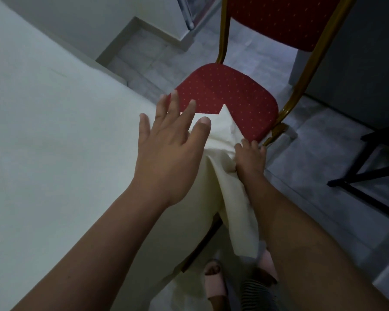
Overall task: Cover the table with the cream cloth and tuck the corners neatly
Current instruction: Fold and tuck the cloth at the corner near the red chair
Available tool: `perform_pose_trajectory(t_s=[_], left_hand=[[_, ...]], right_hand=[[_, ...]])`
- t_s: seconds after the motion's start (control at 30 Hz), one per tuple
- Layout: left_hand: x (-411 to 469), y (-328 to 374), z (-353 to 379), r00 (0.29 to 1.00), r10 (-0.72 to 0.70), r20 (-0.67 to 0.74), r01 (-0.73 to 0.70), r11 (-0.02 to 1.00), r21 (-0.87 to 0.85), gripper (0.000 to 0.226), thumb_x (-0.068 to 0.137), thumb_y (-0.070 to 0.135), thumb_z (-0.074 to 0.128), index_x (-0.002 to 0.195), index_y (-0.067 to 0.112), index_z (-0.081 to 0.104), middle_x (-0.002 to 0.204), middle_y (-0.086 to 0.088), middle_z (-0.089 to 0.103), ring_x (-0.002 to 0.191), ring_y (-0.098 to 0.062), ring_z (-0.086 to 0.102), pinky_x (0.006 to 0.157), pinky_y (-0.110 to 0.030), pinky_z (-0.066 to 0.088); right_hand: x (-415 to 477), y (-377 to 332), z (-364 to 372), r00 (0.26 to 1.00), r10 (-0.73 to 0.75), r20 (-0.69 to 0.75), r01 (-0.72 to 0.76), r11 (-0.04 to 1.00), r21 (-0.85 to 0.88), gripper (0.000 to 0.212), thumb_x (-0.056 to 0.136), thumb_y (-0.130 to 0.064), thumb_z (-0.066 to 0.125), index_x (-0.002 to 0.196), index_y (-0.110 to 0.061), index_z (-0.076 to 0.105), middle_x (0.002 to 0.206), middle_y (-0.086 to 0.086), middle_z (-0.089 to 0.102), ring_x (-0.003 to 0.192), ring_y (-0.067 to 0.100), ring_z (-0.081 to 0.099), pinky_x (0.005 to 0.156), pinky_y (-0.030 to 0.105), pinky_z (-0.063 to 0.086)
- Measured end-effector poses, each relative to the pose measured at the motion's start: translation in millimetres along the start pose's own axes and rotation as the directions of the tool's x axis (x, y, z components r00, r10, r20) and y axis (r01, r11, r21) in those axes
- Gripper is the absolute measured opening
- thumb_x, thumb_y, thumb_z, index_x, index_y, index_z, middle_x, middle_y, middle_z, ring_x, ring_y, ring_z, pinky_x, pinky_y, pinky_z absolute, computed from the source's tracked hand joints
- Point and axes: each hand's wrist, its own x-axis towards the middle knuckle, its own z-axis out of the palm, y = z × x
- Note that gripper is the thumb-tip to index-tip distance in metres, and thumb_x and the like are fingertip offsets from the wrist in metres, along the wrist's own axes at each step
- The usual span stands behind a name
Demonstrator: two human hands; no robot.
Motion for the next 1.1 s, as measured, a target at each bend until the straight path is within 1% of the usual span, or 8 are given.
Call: perform_pose_trajectory(t_s=[0.2,0.33,0.43,0.5,0.57,0.8,1.0,1.1], left_hand=[[1.7,0.2,-0.5,1.000,-0.007,0.008,0.007,1.000,0.011,0.063,0.089,0.053,0.014,0.148,0.034,0.022,0.160,0.009,-0.001,0.144,0.001,-0.013,0.118,-0.037,-0.014],[1.4,0.5,-1.7,1.000,0.017,0.017,-0.017,0.999,0.030,0.064,0.089,0.052,0.013,0.149,0.031,0.024,0.161,0.005,0.001,0.146,-0.004,-0.012,0.117,-0.040,-0.014],[2.8,-1.3,-2.1,0.999,0.043,0.016,-0.044,0.996,0.073,0.062,0.092,0.049,0.011,0.149,0.030,0.026,0.161,0.001,0.004,0.147,-0.009,-0.009,0.116,-0.043,-0.011],[3.0,-1.3,-2.4,0.998,0.068,0.018,-0.069,0.988,0.137,0.055,0.099,0.042,0.012,0.149,0.026,0.028,0.161,-0.004,0.006,0.148,-0.015,-0.007,0.116,-0.047,-0.008],[2.9,-0.8,-3.8,0.996,0.083,0.018,-0.085,0.977,0.193,0.051,0.102,0.035,0.014,0.149,0.021,0.028,0.161,-0.008,0.007,0.148,-0.020,-0.005,0.116,-0.050,-0.006],[3.1,-1.1,-5.7,0.988,0.144,0.054,-0.154,0.905,0.396,0.044,0.103,0.024,0.019,0.144,0.016,0.033,0.158,-0.018,0.012,0.147,-0.035,0.001,0.115,-0.059,0.004],[1.7,1.3,-7.4,0.987,0.150,0.062,-0.162,0.880,0.446,0.045,0.103,0.021,0.019,0.146,0.014,0.029,0.156,-0.024,0.013,0.146,-0.040,0.004,0.115,-0.060,0.006],[2.9,0.9,-6.7,0.987,0.151,0.059,-0.161,0.878,0.450,0.045,0.102,0.021,0.019,0.146,0.013,0.030,0.156,-0.025,0.014,0.146,-0.039,0.005,0.114,-0.062,0.008]], right_hand=[[-41.5,-3.0,-6.7,0.992,-0.102,0.076,0.103,0.995,-0.010,0.027,0.086,-0.017,0.040,0.099,-0.019,0.064,0.107,0.007,0.061,0.099,0.026,0.055,0.085,0.038,0.040],[-103.1,-3.4,-16.9,0.952,-0.184,0.246,0.150,0.977,0.150,0.047,0.100,-0.022,0.017,0.145,-0.013,0.032,0.157,0.011,0.017,0.142,0.030,0.018,0.114,0.043,0.010],[-140.2,-5.6,-40.1,0.864,-0.293,0.409,0.262,0.956,0.129,0.051,0.103,-0.022,0.028,0.150,-0.009,0.010,0.159,0.010,0.005,0.146,0.028,0.002,0.115,0.036,-0.001],[-153.5,-4.9,-21.1,0.865,-0.210,0.456,0.131,0.971,0.200,0.057,0.101,-0.029,0.032,0.149,-0.009,0.010,0.159,0.012,0.006,0.145,0.029,0.002,0.117,0.041,-0.002],[-160.8,-5.5,-9.0,0.858,-0.180,0.481,0.264,0.958,-0.111,0.070,0.096,-0.044,0.038,0.150,-0.015,0.006,0.158,0.012,0.007,0.145,0.033,0.002,0.117,0.051,-0.002],[-221.2,13.4,23.2,0.932,-0.052,0.359,0.076,0.996,-0.054,0.043,0.095,-0.020,0.041,0.137,-0.010,0.038,0.153,0.015,0.027,0.141,0.037,0.019,0.114,0.060,0.002],[-250.6,4.5,30.1,0.880,0.013,0.476,-0.073,0.991,0.109,0.039,0.087,-0.017,0.051,0.126,-0.013,0.046,0.130,0.007,0.054,0.119,0.026,0.050,0.108,0.045,0.025],[-249.7,8.1,31.1,0.893,0.116,0.434,-0.130,0.992,0.003,0.046,0.087,-0.021,0.052,0.132,-0.015,0.044,0.142,0.010,0.044,0.127,0.028,0.042,0.113,0.053,0.013]])
